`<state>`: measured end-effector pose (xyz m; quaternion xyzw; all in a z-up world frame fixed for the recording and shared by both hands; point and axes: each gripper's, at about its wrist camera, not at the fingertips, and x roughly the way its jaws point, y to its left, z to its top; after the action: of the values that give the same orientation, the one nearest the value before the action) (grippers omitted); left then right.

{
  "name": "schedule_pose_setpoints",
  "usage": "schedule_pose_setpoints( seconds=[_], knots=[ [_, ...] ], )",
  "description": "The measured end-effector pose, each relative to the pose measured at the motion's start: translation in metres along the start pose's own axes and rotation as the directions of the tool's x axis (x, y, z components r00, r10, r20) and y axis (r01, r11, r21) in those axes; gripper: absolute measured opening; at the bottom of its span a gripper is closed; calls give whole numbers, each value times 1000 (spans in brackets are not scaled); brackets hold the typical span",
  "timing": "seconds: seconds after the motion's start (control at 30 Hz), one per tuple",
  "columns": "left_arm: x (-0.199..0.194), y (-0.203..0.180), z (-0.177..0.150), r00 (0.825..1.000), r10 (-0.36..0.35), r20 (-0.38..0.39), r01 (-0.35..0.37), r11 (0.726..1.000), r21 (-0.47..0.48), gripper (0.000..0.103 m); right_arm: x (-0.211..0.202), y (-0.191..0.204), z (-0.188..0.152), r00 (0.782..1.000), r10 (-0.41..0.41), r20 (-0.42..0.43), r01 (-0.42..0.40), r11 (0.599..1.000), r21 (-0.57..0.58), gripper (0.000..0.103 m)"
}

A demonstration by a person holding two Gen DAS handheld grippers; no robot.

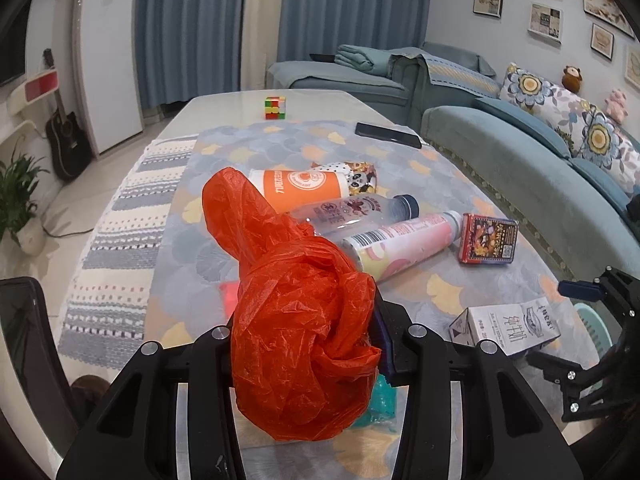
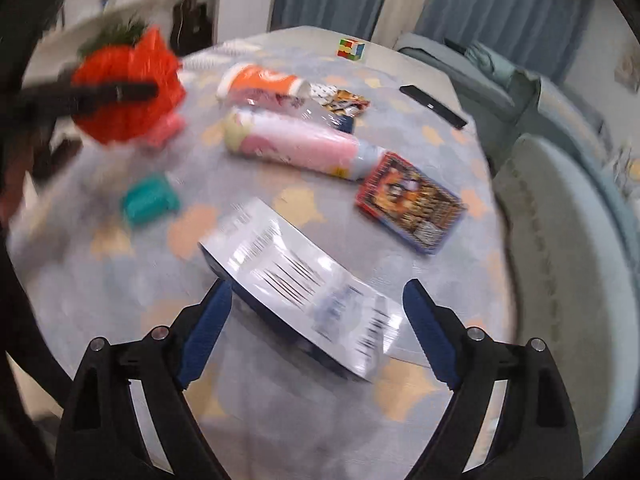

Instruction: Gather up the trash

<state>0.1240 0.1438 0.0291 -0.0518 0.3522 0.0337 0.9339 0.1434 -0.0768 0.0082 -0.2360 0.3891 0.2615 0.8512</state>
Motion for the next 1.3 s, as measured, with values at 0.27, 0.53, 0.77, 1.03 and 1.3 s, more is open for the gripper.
schedule_pose_setpoints(
  seconds=[0.27, 0.53, 0.77, 1.03, 1.3],
  knots=[
    [-3, -6, -1, 1000, -1, 7, 1, 1000, 15, 42, 43, -16, -7, 989, 113, -93, -107, 992, 65, 84],
    [-2, 4, 0, 1000, 19, 5, -19, 1000, 0, 43, -12, 37, -18, 874, 460, -159, -471, 881, -42, 83],
    [1, -1, -1, 1000, 26, 5, -26, 1000, 11, 43, 19, 28, -3, 921, 370, -119, -350, 923, 160, 84],
    [3, 5, -2, 999, 39, -4, -39, 999, -12, 43, 35, 67, -1, 982, 176, -62, -169, 980, 102, 72],
    [-2, 1, -1, 999, 31, 8, -31, 999, -11, 43, 16, 25, -6, 989, 146, 20, -146, 949, 280, 52]
  ],
)
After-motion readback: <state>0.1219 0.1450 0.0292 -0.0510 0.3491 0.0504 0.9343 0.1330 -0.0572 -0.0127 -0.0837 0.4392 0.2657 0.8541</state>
